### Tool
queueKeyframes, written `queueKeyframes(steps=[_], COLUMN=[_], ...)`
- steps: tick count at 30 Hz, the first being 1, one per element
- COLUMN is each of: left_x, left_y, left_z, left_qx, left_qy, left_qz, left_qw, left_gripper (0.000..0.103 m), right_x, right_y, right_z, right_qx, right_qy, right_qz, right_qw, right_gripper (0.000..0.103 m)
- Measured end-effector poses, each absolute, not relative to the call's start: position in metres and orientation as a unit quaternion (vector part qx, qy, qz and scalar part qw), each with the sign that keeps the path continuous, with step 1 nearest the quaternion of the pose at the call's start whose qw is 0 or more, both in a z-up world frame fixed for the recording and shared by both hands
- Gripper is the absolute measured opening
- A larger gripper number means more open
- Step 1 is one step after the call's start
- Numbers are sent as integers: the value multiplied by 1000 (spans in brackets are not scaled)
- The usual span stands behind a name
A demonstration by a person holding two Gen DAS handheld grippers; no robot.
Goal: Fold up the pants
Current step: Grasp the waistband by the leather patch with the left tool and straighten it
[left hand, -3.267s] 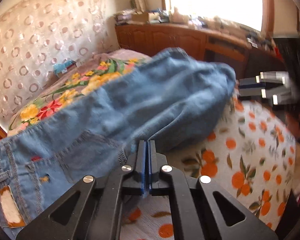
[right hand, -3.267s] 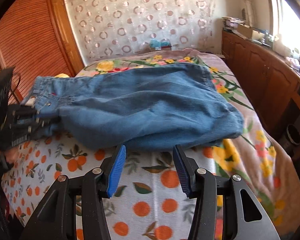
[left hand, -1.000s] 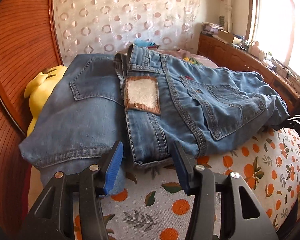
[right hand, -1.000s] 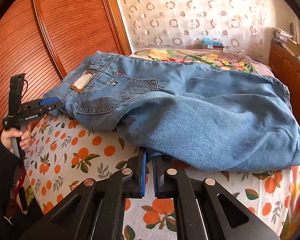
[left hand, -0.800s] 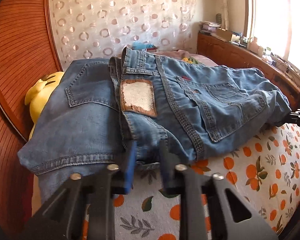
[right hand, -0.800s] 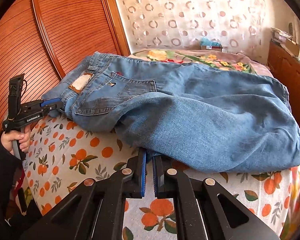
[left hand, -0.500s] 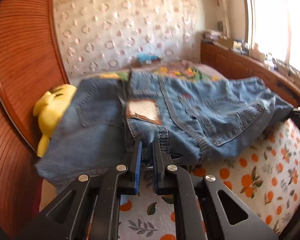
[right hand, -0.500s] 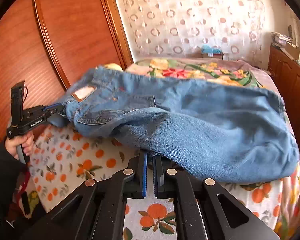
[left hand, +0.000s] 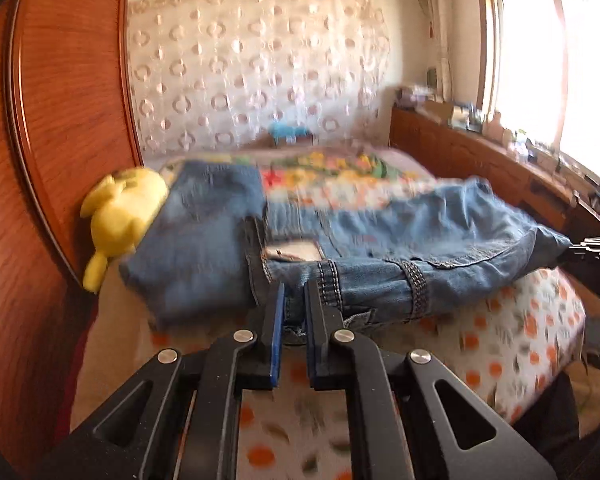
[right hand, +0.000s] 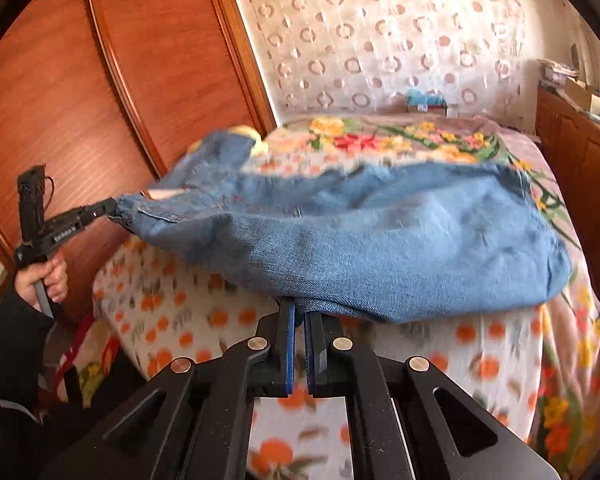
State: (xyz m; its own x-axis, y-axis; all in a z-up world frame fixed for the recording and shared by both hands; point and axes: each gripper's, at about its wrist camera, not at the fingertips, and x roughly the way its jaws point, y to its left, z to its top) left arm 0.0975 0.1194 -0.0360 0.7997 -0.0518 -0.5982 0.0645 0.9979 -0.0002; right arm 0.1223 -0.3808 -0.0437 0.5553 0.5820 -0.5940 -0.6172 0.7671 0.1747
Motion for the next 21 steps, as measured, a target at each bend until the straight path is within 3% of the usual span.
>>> queueKeyframes(steps=[4, 8, 13, 15, 17, 21], left_x=[91, 90, 95, 103, 109, 141], left_y=[108, 117, 125, 125, 123, 118], left_z=[-71, -72, -45, -36, -30, -24], left_qx=[27, 9, 1, 6, 10, 19], left_qy=[358, 358, 325, 314, 306, 308], left_qz=[-35, -34, -36, -35, -41, -55], left_qw=[933, 933, 945, 949, 951, 950], left_gripper=[11, 12, 39, 48, 49, 49], right_x=[117, 117, 104, 97, 93, 97], right_y=[-384, -397, -413, -414, -417, -411], right_z=[-78, -82, -61, -54, -48, -45], right_qx=[-32, -19, -24, -23, -22, -20], right_qy=[363, 367, 339, 324, 311, 291], right_qz=[327, 309, 279, 268, 257, 242], right_qw=[872, 877, 898, 907, 915, 925], right_gripper=[4, 8, 14, 21, 34, 47])
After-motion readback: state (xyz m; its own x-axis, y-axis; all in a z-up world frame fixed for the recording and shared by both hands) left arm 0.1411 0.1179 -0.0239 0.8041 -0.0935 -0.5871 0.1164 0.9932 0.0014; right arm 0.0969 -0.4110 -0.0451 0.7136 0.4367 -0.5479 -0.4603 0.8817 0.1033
